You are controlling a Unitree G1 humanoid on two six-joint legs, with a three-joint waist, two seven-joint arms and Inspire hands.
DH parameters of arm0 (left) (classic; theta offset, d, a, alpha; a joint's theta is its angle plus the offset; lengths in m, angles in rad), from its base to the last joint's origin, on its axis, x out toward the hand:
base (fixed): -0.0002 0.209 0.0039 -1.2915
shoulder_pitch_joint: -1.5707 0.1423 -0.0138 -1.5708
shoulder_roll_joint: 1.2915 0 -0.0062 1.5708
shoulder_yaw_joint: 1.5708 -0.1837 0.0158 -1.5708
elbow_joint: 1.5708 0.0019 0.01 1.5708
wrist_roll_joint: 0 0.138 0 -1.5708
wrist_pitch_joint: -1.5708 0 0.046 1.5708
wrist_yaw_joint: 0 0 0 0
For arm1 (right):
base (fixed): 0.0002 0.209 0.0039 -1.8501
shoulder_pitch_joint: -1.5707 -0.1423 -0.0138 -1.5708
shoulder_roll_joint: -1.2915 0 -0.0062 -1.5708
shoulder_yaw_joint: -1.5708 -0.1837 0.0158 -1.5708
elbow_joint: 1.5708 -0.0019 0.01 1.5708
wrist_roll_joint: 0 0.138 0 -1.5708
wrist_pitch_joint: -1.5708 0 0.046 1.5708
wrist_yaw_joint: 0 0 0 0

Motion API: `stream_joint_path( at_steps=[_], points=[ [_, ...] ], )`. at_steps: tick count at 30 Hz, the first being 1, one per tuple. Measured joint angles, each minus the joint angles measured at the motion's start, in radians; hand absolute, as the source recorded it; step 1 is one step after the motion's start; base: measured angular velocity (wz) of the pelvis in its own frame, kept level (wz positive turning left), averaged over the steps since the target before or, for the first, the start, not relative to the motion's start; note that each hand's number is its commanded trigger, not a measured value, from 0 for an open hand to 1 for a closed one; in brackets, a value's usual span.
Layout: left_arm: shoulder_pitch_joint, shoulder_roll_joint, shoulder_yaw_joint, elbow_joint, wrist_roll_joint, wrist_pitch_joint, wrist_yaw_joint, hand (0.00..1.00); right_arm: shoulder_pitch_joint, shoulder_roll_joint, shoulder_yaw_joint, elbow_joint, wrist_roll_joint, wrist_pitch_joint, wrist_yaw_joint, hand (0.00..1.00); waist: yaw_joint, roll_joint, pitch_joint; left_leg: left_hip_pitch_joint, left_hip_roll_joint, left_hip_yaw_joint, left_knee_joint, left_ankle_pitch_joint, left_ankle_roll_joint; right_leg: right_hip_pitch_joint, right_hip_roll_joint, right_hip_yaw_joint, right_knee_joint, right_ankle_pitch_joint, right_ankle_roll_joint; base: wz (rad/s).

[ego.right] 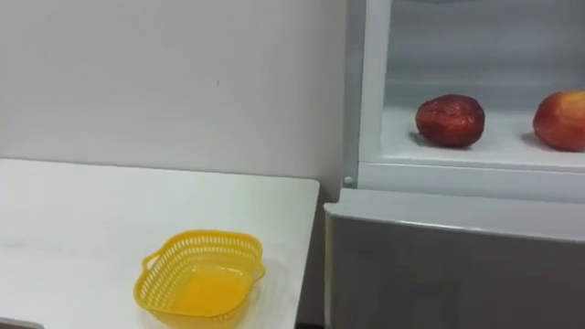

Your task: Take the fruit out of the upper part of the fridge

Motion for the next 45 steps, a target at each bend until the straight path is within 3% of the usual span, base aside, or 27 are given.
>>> stream_joint_path(
  at_steps=[4,6,12,13,16,22,27,29,31,35,36,45],
  points=[
    [-0.015,-0.007,-0.061,0.211,0.056,0.023,-0.094,0.0,-0.006,0.004,-0.001,0.002,-0.01,0.001,0.014,0.0,-0.019,0.001,0.0043,0.013,0.0,0.009,-0.005,0.0,0.0,0.009,0.001,0.004,-0.002,-0.001,0.0,-0.01],
    [-0.027,-0.009,-0.087,0.278,0.131,0.058,-0.152,0.0,-0.012,0.004,-0.001,0.003,-0.008,0.002,0.014,0.0,-0.029,0.009,0.0049,0.015,0.001,0.018,-0.007,0.0,0.0,0.008,0.002,0.012,-0.002,-0.001,0.0,-0.1],
    [-0.046,-0.019,-0.172,0.324,0.278,0.1,-0.265,0.0,-0.028,0.004,0.032,0.022,0.006,0.015,0.01,0.0,-0.064,0.015,0.0048,0.019,0.001,0.028,-0.014,0.0,0.0,0.003,0.004,0.027,0.003,-0.001,0.0,-0.06],
    [-0.06,-0.019,-0.202,0.324,0.302,0.11,-0.285,0.0,-0.03,0.004,0.049,0.025,0.015,0.015,0.01,0.0,-0.077,0.007,0.0007,0.011,0.001,0.03,-0.013,0.0,0.0,-0.004,0.004,0.028,0.004,-0.001,0.0,-0.07],
    [-0.077,-0.02,-0.243,0.324,0.374,0.133,-0.339,0.0,-0.026,0.01,0.055,0.029,0.043,0.017,0.01,0.0,-0.093,-0.002,-0.0012,0.012,0.004,0.065,-0.013,0.0,0.0,-0.014,0.008,0.055,0.009,0.0,0.0,-0.21],
    [-0.103,0.009,-0.291,0.325,0.429,0.134,-0.373,0.0,-0.038,0.013,0.054,0.012,0.115,0.014,-0.052,0.0,-0.134,-0.009,0.0008,0.028,0.009,0.128,-0.015,0.0,0.0,-0.027,0.019,0.113,0.025,0.003,-0.001,-0.33],
    [-0.107,0.012,-0.293,0.324,0.472,0.133,-0.389,0.0,-0.022,0.021,0.003,-0.156,0.269,0.003,-0.15,0.0,-0.164,-0.009,0.0077,0.026,0.014,0.155,-0.017,0.0,0.0,-0.049,0.02,0.139,0.032,0.004,0.001,-0.21],
    [-0.105,0.013,-0.29,0.324,0.47,0.13,-0.389,0.0,0.001,0.039,-0.036,-0.328,0.374,-0.022,-0.194,0.0,-0.18,-0.012,0.009,0.028,0.008,0.164,-0.019,0.0,0.0,-0.059,0.022,0.15,0.032,0.006,0.001,-0.15],
    [-0.098,0.012,-0.292,0.324,0.471,0.12,-0.384,0.0,0.034,0.062,-0.056,-0.533,0.385,-0.037,-0.23,0.0,-0.19,-0.011,0.0095,0.025,0.008,0.169,-0.019,0.0,0.0,-0.067,0.026,0.166,0.037,0.006,0.001,-0.13],
    [-0.088,0.017,-0.292,0.324,0.471,0.084,-0.367,0.0,0.059,0.08,-0.055,-0.85,0.373,-0.134,-0.31,0.0,-0.212,-0.012,0.0076,0.005,0.017,0.181,-0.02,0.0,0.0,-0.078,0.038,0.17,0.008,0.025,-0.001,-0.07],
    [-0.082,0.017,-0.293,0.325,0.469,0.075,-0.362,0.0,0.059,0.081,-0.055,-0.924,0.361,-0.15,-0.337,0.0,-0.214,-0.01,0.0039,0.003,0.019,0.182,-0.021,0.0,0.0,-0.077,0.041,0.169,0.0,0.03,-0.002,0.0],
    [-0.064,0.017,-0.295,0.356,0.469,0.014,-0.361,0.0,0.063,0.078,-0.051,-1.25,0.347,-0.24,-0.495,0.0,-0.209,-0.001,-0.0048,-0.002,0.026,0.192,-0.022,0.0,0.0,-0.094,0.053,0.196,0.01,0.038,-0.009,-0.12]
  ],
)
